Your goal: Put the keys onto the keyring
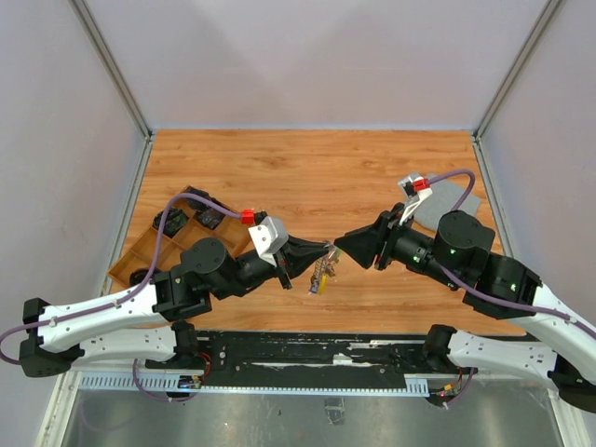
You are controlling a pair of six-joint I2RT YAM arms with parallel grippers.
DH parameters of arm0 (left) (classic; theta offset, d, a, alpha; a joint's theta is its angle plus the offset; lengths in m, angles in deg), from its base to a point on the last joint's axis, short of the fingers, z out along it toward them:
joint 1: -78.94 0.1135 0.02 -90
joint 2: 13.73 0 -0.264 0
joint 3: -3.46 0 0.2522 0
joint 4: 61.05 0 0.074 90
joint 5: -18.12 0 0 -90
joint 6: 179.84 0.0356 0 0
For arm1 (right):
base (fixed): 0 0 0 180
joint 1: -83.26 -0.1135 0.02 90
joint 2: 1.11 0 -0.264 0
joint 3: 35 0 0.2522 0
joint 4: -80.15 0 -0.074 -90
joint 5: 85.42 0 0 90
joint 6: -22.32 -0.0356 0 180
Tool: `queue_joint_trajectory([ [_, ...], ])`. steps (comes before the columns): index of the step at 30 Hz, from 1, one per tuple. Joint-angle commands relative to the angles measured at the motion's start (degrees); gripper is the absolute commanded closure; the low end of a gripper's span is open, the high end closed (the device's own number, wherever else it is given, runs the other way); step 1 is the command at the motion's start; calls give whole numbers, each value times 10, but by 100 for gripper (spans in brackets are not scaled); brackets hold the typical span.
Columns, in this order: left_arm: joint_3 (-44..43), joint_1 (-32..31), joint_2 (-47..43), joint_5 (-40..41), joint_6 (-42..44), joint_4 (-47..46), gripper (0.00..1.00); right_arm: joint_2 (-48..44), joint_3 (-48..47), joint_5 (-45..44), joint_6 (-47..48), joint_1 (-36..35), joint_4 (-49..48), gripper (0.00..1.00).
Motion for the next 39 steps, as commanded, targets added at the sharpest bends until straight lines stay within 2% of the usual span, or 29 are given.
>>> queue_joint_trajectory([
  [1,0,2,-15,9,4,-37,100,-13,10,-10,-35,0,-47,61],
  [13,-1,2,-13,13,6,-33,99,26,-13,49,-21,0,-12,68],
  [22,-1,2,-13,14,5,-32,100,23,-12,49,-14,0,-12,84],
  [24,-1,2,-13,16,6,-32,99,20,-12,49,-12,0,-12,83],
  [25,-1,2,-13,15,6,-32,100,17,-11,49,-12,0,-12,80],
  [26,-1,2,-12,15,6,-32,100,14,-10,49,-10,0,-14,72],
  [29,-1,2,-12,16,6,-33,99,5,-7,46,-6,0,-20,64],
  [33,-2,2,-11,16,6,-33,99,1,-6,48,-4,0,-19,65],
  [39,-3,2,-9,15,6,-34,100,6,-2,54,-5,0,-14,75],
])
